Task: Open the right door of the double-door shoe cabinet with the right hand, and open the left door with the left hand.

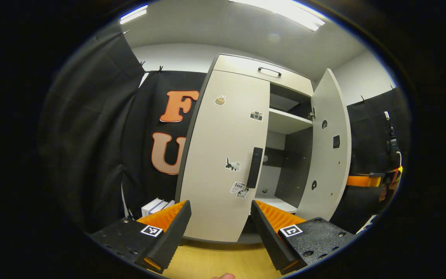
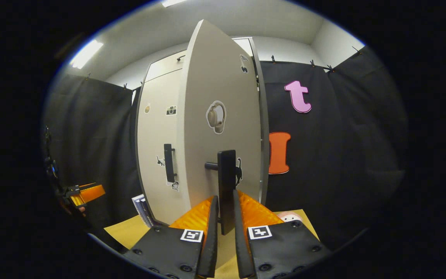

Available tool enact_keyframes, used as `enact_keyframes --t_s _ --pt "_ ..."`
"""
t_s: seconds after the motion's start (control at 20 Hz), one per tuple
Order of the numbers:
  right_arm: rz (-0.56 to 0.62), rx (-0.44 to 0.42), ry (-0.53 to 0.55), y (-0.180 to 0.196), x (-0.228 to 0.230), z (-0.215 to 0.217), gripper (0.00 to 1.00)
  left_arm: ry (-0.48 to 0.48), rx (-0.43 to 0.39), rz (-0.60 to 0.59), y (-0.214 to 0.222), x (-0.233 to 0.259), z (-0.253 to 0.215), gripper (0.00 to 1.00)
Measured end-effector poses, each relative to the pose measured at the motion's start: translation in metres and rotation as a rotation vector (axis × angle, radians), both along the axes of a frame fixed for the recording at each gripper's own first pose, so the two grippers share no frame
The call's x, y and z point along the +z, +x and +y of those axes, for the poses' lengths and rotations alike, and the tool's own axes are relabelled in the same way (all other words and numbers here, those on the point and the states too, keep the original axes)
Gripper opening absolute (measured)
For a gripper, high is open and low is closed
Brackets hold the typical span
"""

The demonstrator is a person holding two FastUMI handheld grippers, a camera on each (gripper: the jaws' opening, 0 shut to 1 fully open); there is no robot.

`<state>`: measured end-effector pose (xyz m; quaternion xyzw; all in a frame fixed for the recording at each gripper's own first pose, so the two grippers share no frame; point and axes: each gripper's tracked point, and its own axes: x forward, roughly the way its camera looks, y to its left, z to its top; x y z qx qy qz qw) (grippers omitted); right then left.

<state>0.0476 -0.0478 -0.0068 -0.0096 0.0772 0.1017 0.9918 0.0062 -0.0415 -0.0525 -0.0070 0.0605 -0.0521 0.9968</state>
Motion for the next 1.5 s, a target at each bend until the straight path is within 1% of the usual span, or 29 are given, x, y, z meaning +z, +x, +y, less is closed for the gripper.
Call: enact_keyframes --t_s 0.05,0.1,0.15,0.25,0.4,0.5,0.55,0.6,0.65,0.7,0.75,0.8,0.85,0.9,0.95,1.0,1.1,1.2,1.35,1.5 --pt "-0.013 -0.022 -0.002 0.002 0.004 -0.007 0.29 -0.005 -0.004 0.003 0.0 -0.001 -0.002 0.94" --pt "-0.015 -0.021 0.002 0.005 0.005 -0.007 0.23 -0.008 -0.01 0.006 0.0 -0.002 -0.003 0.95" --pt "-0.019 -0.027 -0.001 0.0 0.006 -0.01 0.34 -0.01 -0.013 0.006 -0.002 -0.002 -0.004 0.95" --pt "-0.022 -0.046 -0.014 0.002 0.006 -0.014 0.27 -0.01 -0.011 0.003 -0.004 -0.002 -0.001 0.94" --pt "-0.038 -0.096 -0.035 0.002 0.007 -0.028 0.27 -0.004 0.001 -0.003 -0.006 -0.001 0.006 0.94" --pt "-0.047 -0.127 -0.031 0.004 0.009 -0.038 0.27 -0.008 0.007 -0.01 -0.005 0.002 0.008 0.94" --pt "-0.052 -0.156 -0.039 0.007 0.007 -0.047 0.26 -0.01 0.009 -0.012 -0.006 0.002 0.01 0.94" --pt "-0.06 -0.19 -0.056 0.006 0.009 -0.059 0.29 -0.012 0.011 -0.013 -0.007 0.001 0.011 0.95" --pt "-0.069 -0.243 -0.069 0.01 0.01 -0.075 0.29 -0.014 0.012 -0.012 -0.007 0.001 0.012 0.95" --pt "-0.073 -0.287 -0.078 0.009 0.013 -0.089 0.07 -0.015 0.013 -0.011 -0.007 0.001 0.013 0.94" --pt "-0.075 -0.281 -0.066 0.01 0.014 -0.093 0.16 -0.014 0.015 -0.01 -0.006 0.0 0.014 0.94" --pt "-0.07 -0.239 -0.02 0.011 0.014 -0.084 0.14 -0.016 0.016 -0.008 -0.006 0.0 0.015 0.94" --pt "-0.067 -0.213 0.024 0.012 0.015 -0.084 0.14 -0.019 0.017 -0.007 -0.005 0.0 0.016 0.94" --pt "-0.063 -0.208 0.045 0.016 0.015 -0.087 0.14 -0.02 0.019 -0.006 -0.006 0.0 0.017 0.95" --pt "-0.055 -0.217 0.052 0.018 0.011 -0.094 0.27 -0.017 0.023 -0.006 -0.008 0.0 0.019 0.95" --pt "-0.053 -0.207 0.067 0.015 0.011 -0.092 0.2 -0.014 0.027 -0.006 -0.009 0.0 0.022 0.94" --pt "-0.048 -0.2 0.083 0.017 0.01 -0.091 0.21 -0.01 0.038 -0.008 -0.01 0.0 0.026 0.94" --pt "-0.029 -0.221 0.07 0.011 0.004 -0.093 0.21 -0.003 0.049 -0.008 -0.012 0.0 0.032 0.94" --pt "-0.024 -0.244 0.037 -0.008 0.001 -0.093 0.21 0.012 0.053 -0.005 -0.015 -0.001 0.033 0.95" --pt "-0.062 -0.285 -0.025 -0.034 0.009 -0.089 0.21 0.015 0.031 -0.001 -0.008 -0.002 0.023 0.95"
